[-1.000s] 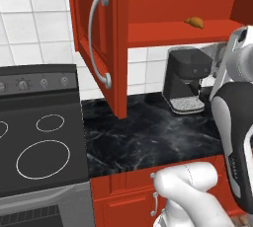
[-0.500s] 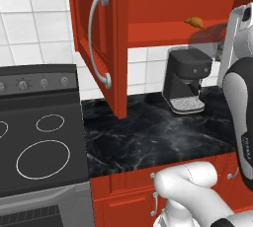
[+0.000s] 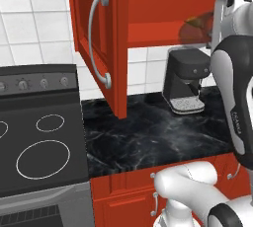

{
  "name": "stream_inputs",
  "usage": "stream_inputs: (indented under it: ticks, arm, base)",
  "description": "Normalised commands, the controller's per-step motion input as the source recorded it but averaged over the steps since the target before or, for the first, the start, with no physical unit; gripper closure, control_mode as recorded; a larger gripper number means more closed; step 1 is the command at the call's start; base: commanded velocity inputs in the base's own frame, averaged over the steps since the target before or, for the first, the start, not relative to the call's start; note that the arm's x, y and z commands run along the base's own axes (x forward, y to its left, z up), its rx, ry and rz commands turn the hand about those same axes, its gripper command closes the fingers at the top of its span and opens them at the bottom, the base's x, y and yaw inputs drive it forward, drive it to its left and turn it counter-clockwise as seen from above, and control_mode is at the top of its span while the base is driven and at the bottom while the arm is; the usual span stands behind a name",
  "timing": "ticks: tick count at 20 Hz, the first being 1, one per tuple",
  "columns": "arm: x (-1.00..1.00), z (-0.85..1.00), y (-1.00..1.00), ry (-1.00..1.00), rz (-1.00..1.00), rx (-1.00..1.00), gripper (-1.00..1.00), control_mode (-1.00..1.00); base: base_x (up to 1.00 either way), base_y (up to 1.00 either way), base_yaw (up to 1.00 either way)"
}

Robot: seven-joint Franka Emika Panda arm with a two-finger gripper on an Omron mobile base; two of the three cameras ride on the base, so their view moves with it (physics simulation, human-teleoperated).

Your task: Pick the candle and jar from the dining table and place them in the open cabinet. Close the cabinet after placing the objects.

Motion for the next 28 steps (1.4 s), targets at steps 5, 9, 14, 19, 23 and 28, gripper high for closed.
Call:
stream_inputs:
  ticks: [5, 9, 14, 19, 23, 28]
  arm:
    - [0.37, 0.00, 0.00, 0.04, 0.10, 0.00, 1.00, -1.00]
    - [0.48, 0.00, 0.00, 0.04, 0.09, 0.00, 1.00, -1.00]
    - [0.40, 0.00, 0.00, 0.03, 0.05, -0.01, 1.00, -1.00]
    - [0.27, 0.02, 0.07, 0.05, 0.00, -0.07, 1.00, -1.00]
    - [0.16, 0.04, 0.12, 0.00, 0.00, -0.13, 1.00, -1.00]
    - [0.24, 0.06, 0.10, 0.00, 0.01, -0.14, 1.00, -1.00]
  base:
    - [0.00, 0.00, 0.00]
    - [0.00, 0.00, 0.00]
    - [0.00, 0.00, 0.00]
    - [0.00, 0.00, 0.00]
    - [0.00, 0.00, 0.00]
    - [0.00, 0.00, 0.00]
